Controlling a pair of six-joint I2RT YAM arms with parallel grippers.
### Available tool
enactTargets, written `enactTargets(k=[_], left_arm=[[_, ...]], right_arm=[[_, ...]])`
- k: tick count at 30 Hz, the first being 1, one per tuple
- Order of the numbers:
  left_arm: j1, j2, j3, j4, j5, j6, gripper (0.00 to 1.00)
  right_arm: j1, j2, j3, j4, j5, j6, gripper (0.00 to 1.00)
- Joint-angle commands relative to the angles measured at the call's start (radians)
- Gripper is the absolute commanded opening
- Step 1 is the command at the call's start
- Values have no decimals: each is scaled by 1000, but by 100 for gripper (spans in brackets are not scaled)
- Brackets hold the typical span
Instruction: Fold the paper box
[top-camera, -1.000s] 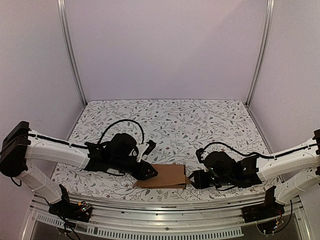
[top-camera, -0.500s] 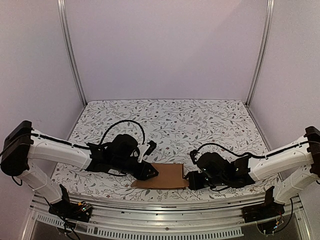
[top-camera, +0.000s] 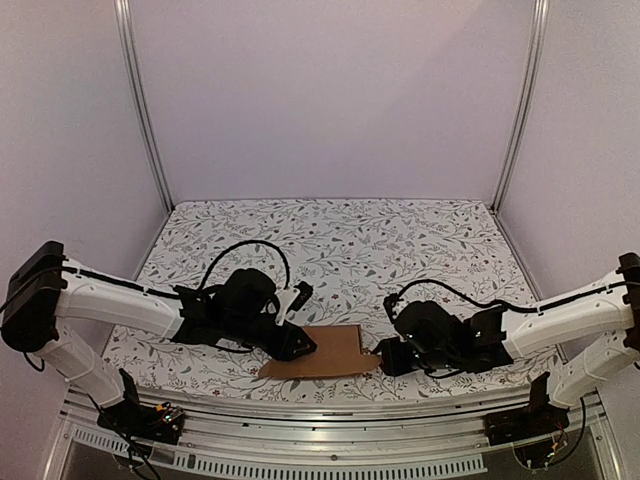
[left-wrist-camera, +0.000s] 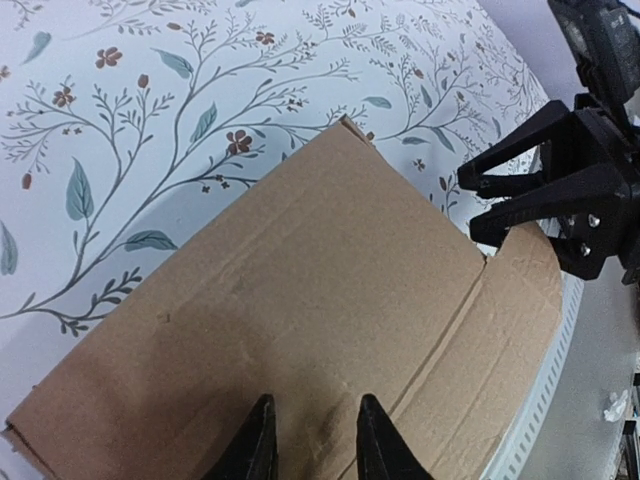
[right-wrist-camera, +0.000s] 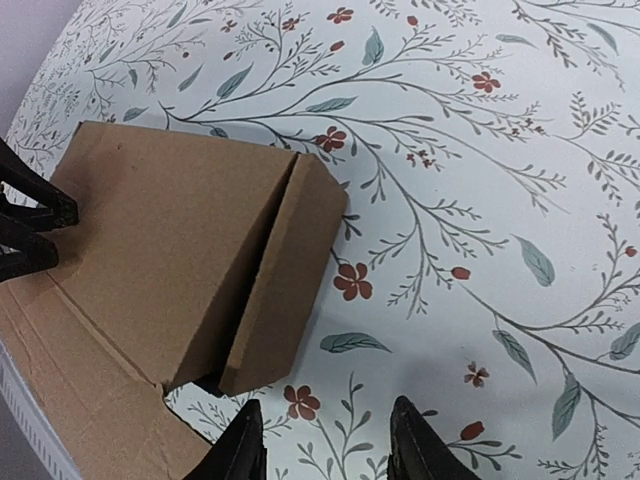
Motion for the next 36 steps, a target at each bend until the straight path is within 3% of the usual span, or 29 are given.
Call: enactTargets(k=[1, 6, 13, 25, 31, 36], left_arm=[[-19, 29, -6, -32, -3, 8, 27], [-20, 39, 0, -30, -3, 6, 27], [-20, 56, 5, -37, -13, 8, 27], [-21, 60, 22, -44, -16, 16, 27], [-21, 50, 21, -44, -23, 16, 27], [-21, 34, 22, -44, -29, 17, 27]], right_arm=[[5, -123, -22, -191, 141, -44, 42], [4, -230, 24, -218, 152, -94, 42], [5, -140, 131, -156, 92, -159, 40], [6, 119, 222, 36, -33, -151, 18], [6, 203, 198, 73, -66, -110, 7], [6, 233, 151, 103, -66, -76, 3]])
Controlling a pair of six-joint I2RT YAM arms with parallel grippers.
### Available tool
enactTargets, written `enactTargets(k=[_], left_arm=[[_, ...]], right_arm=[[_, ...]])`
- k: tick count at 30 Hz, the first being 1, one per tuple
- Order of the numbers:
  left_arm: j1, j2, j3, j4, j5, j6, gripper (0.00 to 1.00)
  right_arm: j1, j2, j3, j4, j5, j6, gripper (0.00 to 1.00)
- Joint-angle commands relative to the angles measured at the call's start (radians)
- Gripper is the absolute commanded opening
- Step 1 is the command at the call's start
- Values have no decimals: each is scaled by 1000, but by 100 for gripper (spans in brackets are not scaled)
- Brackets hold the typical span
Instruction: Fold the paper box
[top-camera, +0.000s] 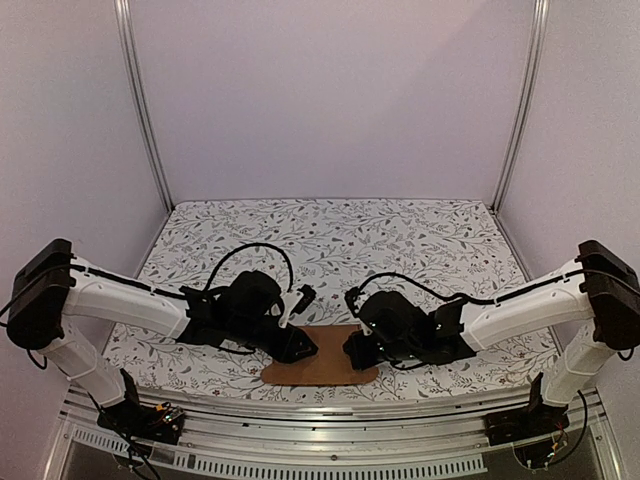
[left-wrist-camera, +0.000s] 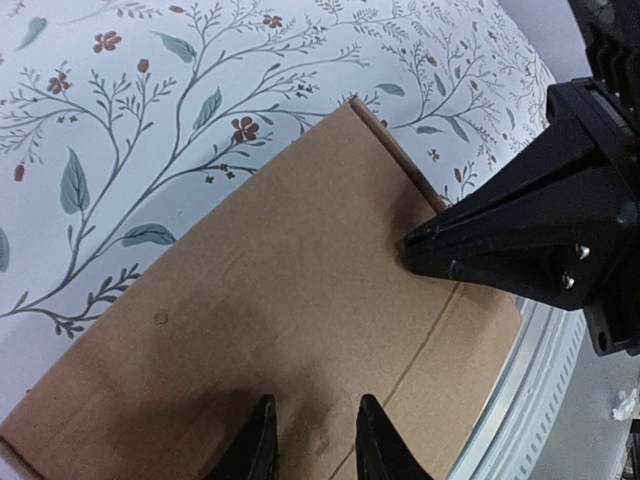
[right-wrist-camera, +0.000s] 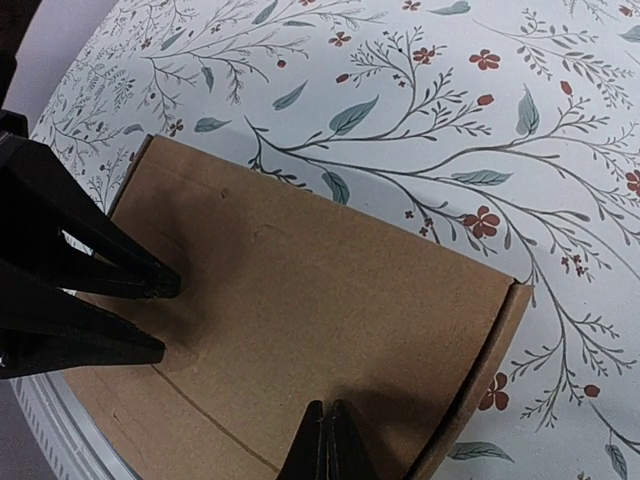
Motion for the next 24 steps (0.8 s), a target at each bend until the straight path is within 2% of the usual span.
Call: enactTargets(k=[1, 8, 15, 17, 19, 20, 21, 24], left_arm=[[-17, -16, 9, -39, -24, 12, 27], [-1, -160, -3, -84, -57, 28, 30], [40, -294, -24, -231, -113, 10, 48], [62, -332, -64, -231, -126, -23, 68], [84, -380, -112, -206, -127, -55, 75], [97, -399, -135, -199, -126, -73, 84], [112, -419, -155, -194, -127, -95, 97], [177, -463, -202, -204, -106, -168, 100]], right_arm=[[5, 26, -48, 34, -15, 43, 2], [6, 26, -97, 37, -10, 69, 0], [7, 20, -98, 43, -13, 72, 0], [7, 18, -92, 43, -13, 65, 0], [6, 17, -88, 42, -13, 60, 0], [6, 18, -86, 42, -15, 58, 0], [7, 18, -85, 42, -16, 59, 0], [7, 16, -84, 40, -18, 58, 0]])
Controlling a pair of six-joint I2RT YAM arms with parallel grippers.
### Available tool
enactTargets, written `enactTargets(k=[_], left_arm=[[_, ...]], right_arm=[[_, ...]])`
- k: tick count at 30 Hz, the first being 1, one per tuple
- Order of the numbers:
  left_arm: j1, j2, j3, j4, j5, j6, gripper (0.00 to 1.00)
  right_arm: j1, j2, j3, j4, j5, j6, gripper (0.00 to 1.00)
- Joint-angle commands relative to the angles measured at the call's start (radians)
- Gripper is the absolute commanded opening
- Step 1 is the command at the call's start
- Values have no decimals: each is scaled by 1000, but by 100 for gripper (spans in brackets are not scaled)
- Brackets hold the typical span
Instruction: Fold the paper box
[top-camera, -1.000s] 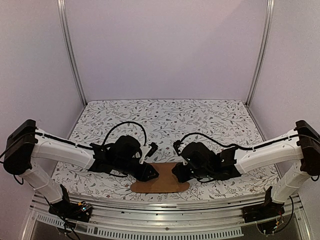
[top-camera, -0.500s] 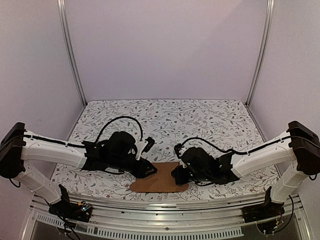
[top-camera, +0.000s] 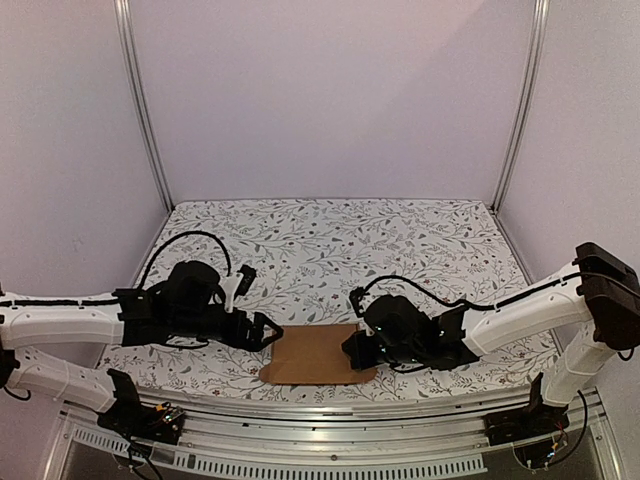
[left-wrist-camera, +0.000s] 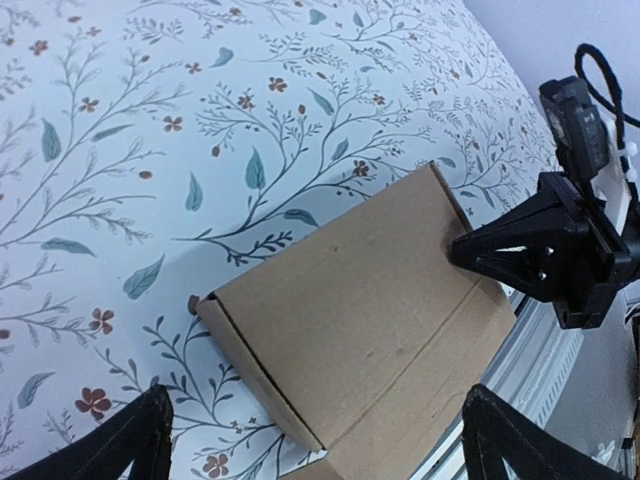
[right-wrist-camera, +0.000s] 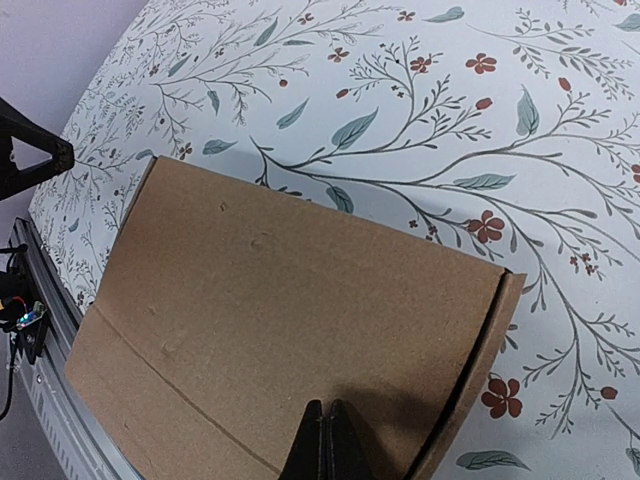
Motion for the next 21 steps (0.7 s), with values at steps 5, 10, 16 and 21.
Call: enactTargets(k=[5, 10, 16, 21], left_arm=[[156, -39, -149, 55, 122, -152, 100], [177, 89, -153, 166, 209, -186, 96], [183, 201, -126, 242, 267, -214, 88], [183, 284, -105, 257, 295, -221, 71]], right_arm=[[5, 4, -20, -89, -17, -5, 0], [6, 2, -16, -93, -20, -8, 0], [6, -1, -19, -101, -18, -6, 0], [6, -5, -17, -104, -13, -7, 1]])
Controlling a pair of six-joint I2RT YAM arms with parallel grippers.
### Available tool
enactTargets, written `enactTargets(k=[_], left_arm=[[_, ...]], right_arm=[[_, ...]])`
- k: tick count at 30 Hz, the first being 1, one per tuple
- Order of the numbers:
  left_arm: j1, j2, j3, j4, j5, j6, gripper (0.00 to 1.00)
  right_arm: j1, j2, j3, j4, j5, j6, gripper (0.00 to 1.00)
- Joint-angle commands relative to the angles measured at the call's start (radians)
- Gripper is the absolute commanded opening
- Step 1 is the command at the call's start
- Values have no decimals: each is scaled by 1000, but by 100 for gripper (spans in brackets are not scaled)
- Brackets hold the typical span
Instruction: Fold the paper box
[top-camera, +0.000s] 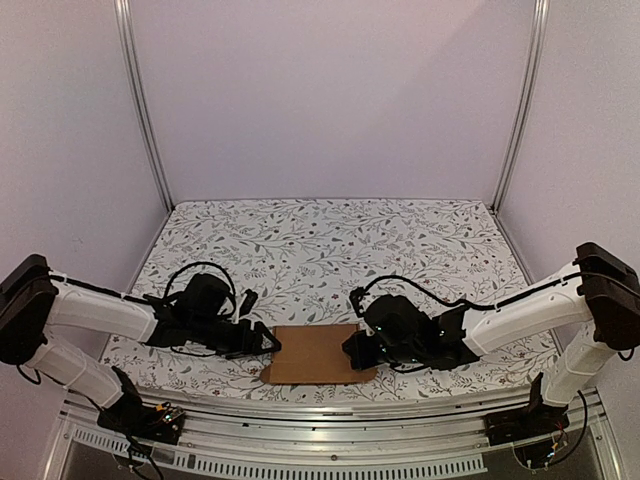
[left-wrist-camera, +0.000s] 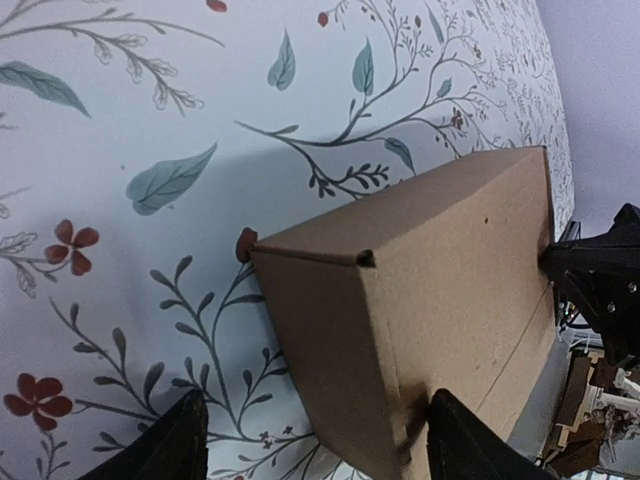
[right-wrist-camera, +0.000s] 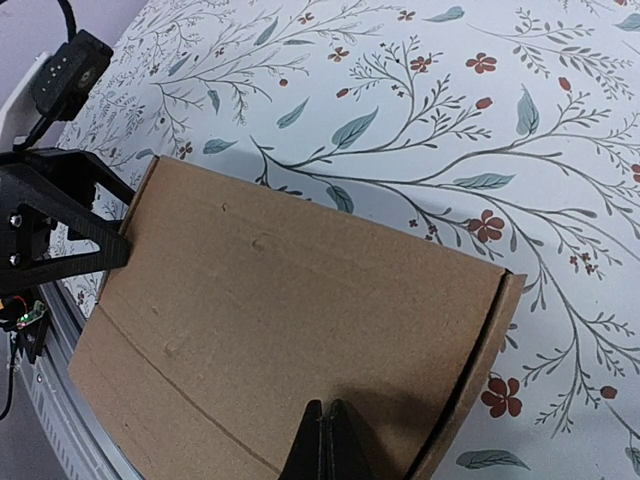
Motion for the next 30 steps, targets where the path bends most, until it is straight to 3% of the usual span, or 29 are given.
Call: enactTargets(k=[1, 12, 17, 22, 30], left_arm=[[13, 61, 29, 48, 48, -9, 67], [13, 80, 33, 46, 44, -10, 29], [13, 83, 34, 43, 43, -8, 20], [13, 87, 37, 46, 44, -5, 13], [13, 86, 43, 37, 42, -9, 7]], right_arm=[[6, -6, -17, -102, -12, -8, 1], [7, -79, 6, -150, 10, -28, 5], [6, -165, 14, -203, 46, -39, 13], [6, -252, 0, -280, 136, -47, 31], [5, -232, -41, -277, 146, 66, 46]])
